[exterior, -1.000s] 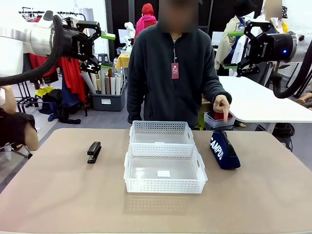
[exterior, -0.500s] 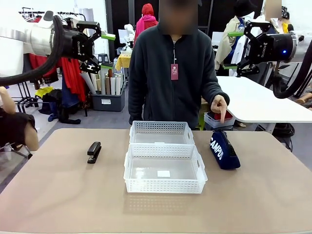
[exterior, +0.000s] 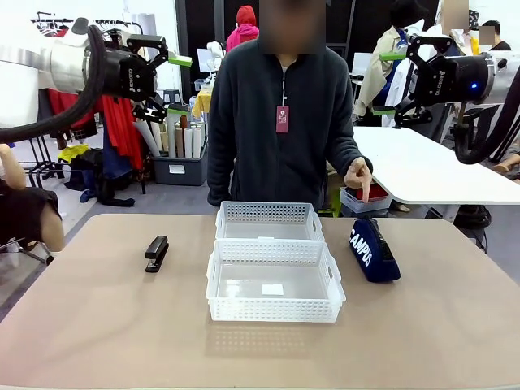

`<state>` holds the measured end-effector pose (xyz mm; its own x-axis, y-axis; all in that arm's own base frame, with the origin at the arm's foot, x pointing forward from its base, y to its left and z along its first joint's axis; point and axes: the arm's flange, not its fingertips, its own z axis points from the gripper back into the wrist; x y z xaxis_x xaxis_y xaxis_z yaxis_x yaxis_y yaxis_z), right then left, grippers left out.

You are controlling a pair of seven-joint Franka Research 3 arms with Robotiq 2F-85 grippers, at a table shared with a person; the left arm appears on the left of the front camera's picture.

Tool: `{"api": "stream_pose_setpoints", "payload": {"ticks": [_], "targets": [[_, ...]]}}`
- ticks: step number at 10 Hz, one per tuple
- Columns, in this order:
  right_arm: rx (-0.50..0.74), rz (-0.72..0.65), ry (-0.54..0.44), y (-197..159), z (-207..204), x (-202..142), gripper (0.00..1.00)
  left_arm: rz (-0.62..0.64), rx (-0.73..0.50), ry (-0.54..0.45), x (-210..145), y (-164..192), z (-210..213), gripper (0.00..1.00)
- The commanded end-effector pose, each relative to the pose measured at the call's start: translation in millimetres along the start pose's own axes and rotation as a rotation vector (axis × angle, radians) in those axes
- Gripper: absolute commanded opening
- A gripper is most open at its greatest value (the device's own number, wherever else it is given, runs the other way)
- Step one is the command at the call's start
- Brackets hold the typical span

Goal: Distribute items into two baskets.
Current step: Pick up the Pencil pouch that the person points to.

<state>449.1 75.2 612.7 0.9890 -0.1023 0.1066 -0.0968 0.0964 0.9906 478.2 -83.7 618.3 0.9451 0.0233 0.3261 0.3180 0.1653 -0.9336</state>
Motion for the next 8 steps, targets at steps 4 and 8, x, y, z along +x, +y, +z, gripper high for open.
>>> {"api": "stream_pose_setpoints", "payload": {"ticks": [4, 8], "targets": [[-0.124, 0.015, 0.014, 10, -7, 0, 1.00, 0.006, -0.003, 0.000, 0, -3, 0, 1.00], [-0.663, -0.046, -0.147, 35, -36, 19, 1.00, 0.006, -0.003, 0.000, 0, -3, 0, 1.00]]}}
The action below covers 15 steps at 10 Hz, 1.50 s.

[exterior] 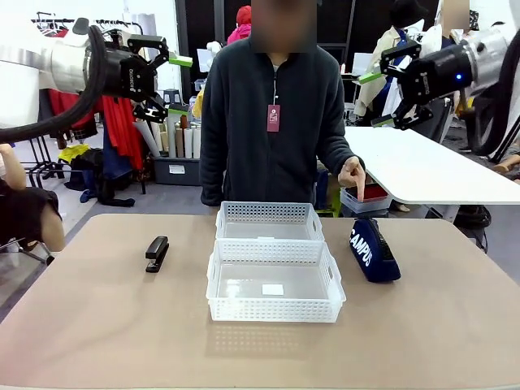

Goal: Distribute items into two baskets.
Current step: Pick up the Pencil pouch that the person points to.

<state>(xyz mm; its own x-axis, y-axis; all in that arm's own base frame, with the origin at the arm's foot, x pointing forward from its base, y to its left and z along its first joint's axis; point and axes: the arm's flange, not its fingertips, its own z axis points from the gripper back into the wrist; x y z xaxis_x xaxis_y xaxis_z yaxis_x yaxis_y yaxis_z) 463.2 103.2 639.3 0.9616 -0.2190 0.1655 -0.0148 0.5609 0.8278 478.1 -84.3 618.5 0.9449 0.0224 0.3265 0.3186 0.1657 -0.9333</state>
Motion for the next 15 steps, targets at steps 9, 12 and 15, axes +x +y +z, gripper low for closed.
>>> {"api": "stream_pose_setpoints", "payload": {"ticks": [9, 12, 15], "targets": [[-0.806, -0.050, -0.114, -47, -25, 10, 1.00, 0.006, -0.003, -0.001, 0, -3, 1, 1.00], [-0.829, -0.063, -0.079, -56, -27, 11, 1.00, 0.006, -0.003, -0.001, 0, -3, 1, 1.00], [-1.152, -0.044, 0.018, -94, -76, 31, 1.00, 0.006, -0.003, -0.001, 0, -3, 1, 1.00]]}}
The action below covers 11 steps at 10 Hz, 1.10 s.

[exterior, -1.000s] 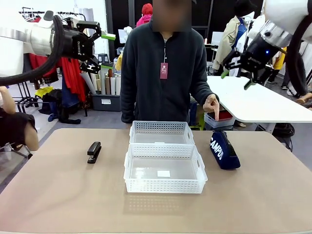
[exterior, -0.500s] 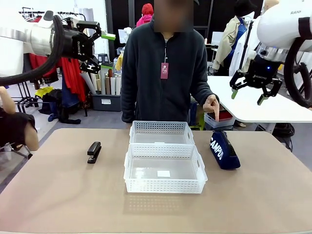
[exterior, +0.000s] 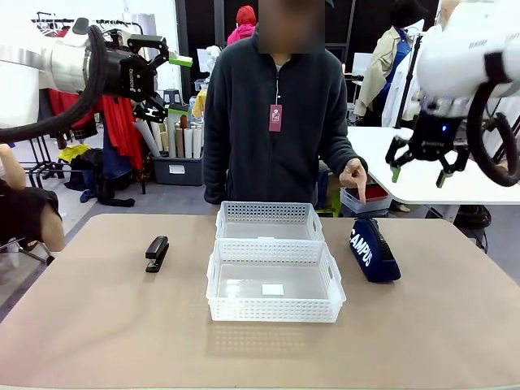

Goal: Distribute items into two baskets.
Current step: Pick up the Pencil pouch that the person points to.

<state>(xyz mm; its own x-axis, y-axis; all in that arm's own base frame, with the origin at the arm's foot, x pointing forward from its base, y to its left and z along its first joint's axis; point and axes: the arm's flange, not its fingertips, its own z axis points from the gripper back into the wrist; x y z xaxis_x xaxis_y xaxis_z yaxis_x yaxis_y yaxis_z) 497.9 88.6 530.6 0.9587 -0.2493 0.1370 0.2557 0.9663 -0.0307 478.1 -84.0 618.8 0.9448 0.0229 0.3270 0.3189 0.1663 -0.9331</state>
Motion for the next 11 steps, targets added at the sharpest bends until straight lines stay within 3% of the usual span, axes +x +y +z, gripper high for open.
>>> {"api": "stream_pose_setpoints", "payload": {"ticks": [1, 3, 11], "targets": [[-0.196, 0.011, -0.002, 26, -19, 18, 1.00, 0.007, -0.004, 0.000, 0, -3, 1, 1.00], [-0.243, 0.032, 0.019, 33, -49, 27, 1.00, 0.007, -0.004, 0.000, 0, -3, 1, 1.00], [0.078, 0.005, 0.133, 37, -121, 45, 1.00, 0.007, -0.004, 0.000, 0, -3, 1, 1.00]]}}
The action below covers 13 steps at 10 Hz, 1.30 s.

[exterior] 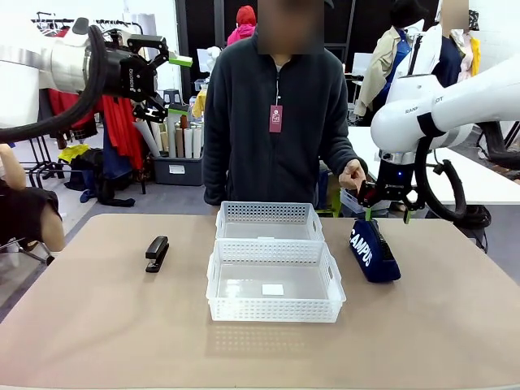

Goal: Distribute items into two baskets.
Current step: Pick up the Pencil pouch that the person points to.

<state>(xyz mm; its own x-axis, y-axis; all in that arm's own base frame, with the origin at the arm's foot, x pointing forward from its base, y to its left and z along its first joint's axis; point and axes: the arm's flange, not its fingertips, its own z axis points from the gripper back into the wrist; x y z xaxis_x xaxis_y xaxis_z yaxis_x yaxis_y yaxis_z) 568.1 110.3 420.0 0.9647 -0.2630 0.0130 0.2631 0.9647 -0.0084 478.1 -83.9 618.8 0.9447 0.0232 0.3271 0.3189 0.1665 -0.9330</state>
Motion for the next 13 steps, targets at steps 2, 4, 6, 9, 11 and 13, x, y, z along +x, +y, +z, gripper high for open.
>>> {"api": "stream_pose_setpoints", "payload": {"ticks": [2, 4, 6, 9, 11, 13], "targets": [[0.054, 0.022, 0.035, -6, -20, -2, 1.00, 0.007, -0.004, 0.000, 0, -3, 1, 1.00], [0.051, 0.022, 0.064, -9, -37, -2, 1.00, 0.007, -0.004, 0.000, 0, -3, 1, 1.00], [0.042, 0.027, 0.095, -10, -49, -3, 1.00, 0.007, -0.004, 0.000, 0, -3, 1, 1.00], [0.037, 0.089, 0.138, -9, -53, -4, 0.62, 0.007, -0.004, 0.000, 0, -3, 1, 1.00], [0.039, 0.097, 0.127, -9, -50, -4, 0.22, 0.007, -0.004, 0.000, 0, -3, 1, 1.00], [0.046, 0.099, 0.123, -9, -44, -4, 0.00, 0.007, -0.004, 0.000, 0, -3, 1, 1.00]]}}
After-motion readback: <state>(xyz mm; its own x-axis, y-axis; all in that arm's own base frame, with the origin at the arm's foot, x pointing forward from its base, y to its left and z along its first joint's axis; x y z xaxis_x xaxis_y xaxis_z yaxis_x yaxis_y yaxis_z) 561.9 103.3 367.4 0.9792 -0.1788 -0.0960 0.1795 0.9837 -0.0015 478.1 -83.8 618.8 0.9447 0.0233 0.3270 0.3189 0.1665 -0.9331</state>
